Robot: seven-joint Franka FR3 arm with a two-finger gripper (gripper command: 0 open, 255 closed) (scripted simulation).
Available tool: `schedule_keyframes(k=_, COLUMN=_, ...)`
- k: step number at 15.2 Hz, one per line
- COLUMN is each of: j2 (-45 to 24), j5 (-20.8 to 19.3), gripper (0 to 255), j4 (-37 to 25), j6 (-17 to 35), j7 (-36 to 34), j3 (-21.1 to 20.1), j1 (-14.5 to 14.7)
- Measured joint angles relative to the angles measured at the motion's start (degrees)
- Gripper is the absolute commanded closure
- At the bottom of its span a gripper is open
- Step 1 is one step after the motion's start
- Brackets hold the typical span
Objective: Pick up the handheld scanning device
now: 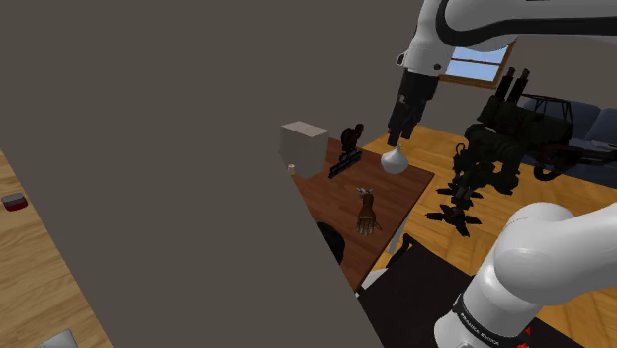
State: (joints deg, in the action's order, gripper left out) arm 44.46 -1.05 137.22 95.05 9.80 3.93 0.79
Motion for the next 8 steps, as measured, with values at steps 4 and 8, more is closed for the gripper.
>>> schedule_keyframes(k=4, j2=-1.16, j5=0.54, gripper=0, j4=2.62, j6=3.39, j7=-1.57, j3=-1.16, j1=0.29)
schedule_keyframes(k=8, j2=-3.87, j5=1.33, gripper=0, j4=7.60, j6=10.42, j7=-4.13, j3=-2.98, j1=0.78)
